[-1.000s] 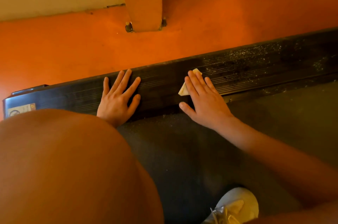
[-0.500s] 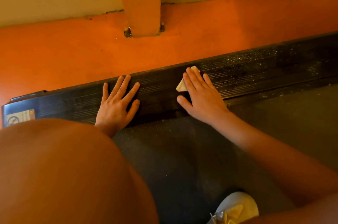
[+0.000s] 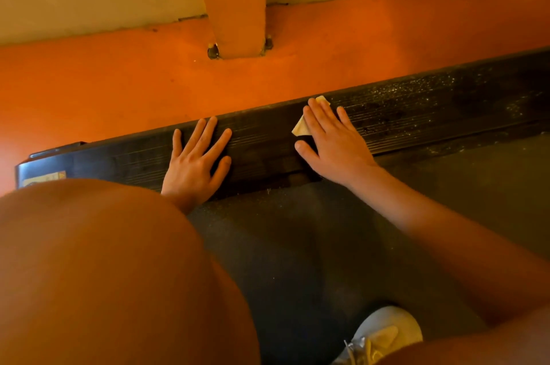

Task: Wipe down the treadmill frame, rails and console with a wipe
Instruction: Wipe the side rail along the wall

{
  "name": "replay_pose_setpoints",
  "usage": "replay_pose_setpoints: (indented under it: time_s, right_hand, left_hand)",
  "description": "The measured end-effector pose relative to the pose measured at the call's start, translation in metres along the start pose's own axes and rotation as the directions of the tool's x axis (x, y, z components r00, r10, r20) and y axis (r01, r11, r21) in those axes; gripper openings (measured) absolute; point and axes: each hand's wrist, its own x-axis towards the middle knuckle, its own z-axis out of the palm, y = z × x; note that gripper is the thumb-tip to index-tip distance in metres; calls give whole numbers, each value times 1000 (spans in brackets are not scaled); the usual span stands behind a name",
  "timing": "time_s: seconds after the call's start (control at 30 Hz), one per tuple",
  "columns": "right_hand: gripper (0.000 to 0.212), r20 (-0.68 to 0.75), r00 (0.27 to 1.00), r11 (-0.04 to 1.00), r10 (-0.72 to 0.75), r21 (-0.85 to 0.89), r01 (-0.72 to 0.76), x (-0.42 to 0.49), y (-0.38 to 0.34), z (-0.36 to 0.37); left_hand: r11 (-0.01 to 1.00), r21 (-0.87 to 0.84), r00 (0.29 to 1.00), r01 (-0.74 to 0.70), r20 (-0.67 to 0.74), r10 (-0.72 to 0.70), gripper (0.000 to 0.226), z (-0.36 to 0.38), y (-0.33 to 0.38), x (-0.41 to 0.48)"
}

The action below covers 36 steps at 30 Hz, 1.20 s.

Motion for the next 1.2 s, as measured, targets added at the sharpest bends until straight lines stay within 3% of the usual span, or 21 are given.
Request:
replay_pose_setpoints:
  time_s: [0.13, 0.27, 0.47, 0.57, 0.67, 0.77, 0.9, 1.1, 1.2]
  right_hand:
    - [82, 9, 1000, 999, 26, 47, -26, -42, -6, 15]
    - [81, 3, 1000, 998, 21, 56, -21, -42, -2, 15]
    - [76, -39, 999, 999, -6, 46, 7, -34, 7, 15]
    - [78, -83, 996, 998, -8, 59, 13, -33, 5, 17]
    - [77, -88, 996, 998, -17, 50, 22, -32, 6, 16]
    - [72, -84, 996, 998, -10, 63, 16, -27, 6, 11]
    - [70, -67, 998, 993, -21, 112, 28, -27, 8, 6]
    - [68, -52, 996, 991, -72, 107, 77, -32, 20, 8]
    - [69, -63, 995, 993, -73, 93, 79, -24, 22, 10]
  left_hand:
    - [999, 26, 996, -20, 83, 18, 62, -5, 0, 2]
    - [996, 67, 964, -65, 264, 45, 71, -23, -3, 9]
    - [932, 230, 758, -280, 649, 68, 82, -75, -7, 40]
    - [876, 258, 691, -407, 715, 111, 83, -89, 4, 58]
    - [900, 189, 711, -393, 684, 167, 78, -82, 30, 74]
    - [982, 97, 813, -164, 577, 79, 71, -55, 72, 81]
    - [996, 58, 925, 64, 371, -81, 68, -19, 113, 73]
    - [997, 45, 984, 61, 165, -68, 67, 7, 113, 64]
    - [996, 75, 991, 37, 126, -47, 68, 13, 109, 66]
